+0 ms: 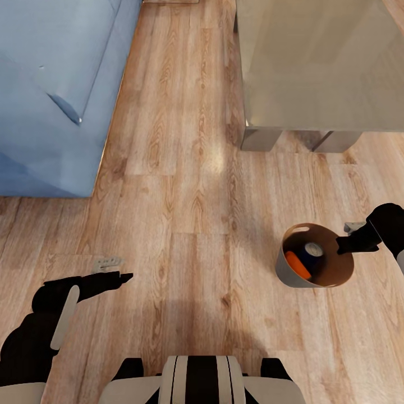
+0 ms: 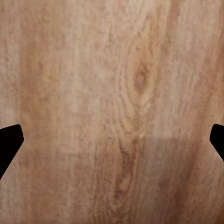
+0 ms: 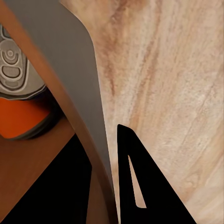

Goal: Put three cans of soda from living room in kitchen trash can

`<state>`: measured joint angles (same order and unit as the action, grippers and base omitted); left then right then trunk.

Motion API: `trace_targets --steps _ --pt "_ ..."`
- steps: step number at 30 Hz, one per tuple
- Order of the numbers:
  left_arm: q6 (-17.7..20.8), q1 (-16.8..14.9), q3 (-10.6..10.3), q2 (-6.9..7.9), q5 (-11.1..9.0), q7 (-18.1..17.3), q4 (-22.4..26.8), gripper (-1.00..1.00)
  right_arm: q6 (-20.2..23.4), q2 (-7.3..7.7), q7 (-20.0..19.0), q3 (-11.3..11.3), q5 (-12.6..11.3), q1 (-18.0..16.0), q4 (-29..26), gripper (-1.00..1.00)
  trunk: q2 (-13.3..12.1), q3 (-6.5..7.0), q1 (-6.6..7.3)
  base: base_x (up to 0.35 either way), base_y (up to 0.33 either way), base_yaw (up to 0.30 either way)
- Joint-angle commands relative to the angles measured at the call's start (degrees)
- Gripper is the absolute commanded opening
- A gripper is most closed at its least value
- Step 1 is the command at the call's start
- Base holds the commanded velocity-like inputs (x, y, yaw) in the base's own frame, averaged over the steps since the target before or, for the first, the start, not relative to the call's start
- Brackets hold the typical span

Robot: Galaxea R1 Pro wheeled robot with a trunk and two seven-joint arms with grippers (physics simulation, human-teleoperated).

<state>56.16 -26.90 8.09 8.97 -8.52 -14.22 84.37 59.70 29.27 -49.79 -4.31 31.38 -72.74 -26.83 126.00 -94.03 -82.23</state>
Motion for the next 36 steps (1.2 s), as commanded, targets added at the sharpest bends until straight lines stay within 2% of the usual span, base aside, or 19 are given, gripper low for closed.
trace_targets --steps 1,6,36 --pt "0.0 0.0 0.0 -0.02 0.0 0.0 0.0 1.0 0.3 0.0 -0.1 0.0 -0.4 0.0 0.0 -1.0 0.0 0.0 0.0 0.0 0.0 0.0" --pt "0.0 0.0 0.0 -0.15 0.0 0.1 0.0 1.0 0.3 0.0 -0.1 0.0 -0.4 0.0 0.0 -1.0 1.6 -0.72 -0.87 0.0 0.0 0.0" --pt "0.0 0.1 -0.2 -0.45 0.0 0.1 0.0 1.0 0.3 0.01 -0.1 0.0 -0.4 0.0 0.0 -1.0 1.6 -0.72 -0.87 0.0 0.0 0.0"
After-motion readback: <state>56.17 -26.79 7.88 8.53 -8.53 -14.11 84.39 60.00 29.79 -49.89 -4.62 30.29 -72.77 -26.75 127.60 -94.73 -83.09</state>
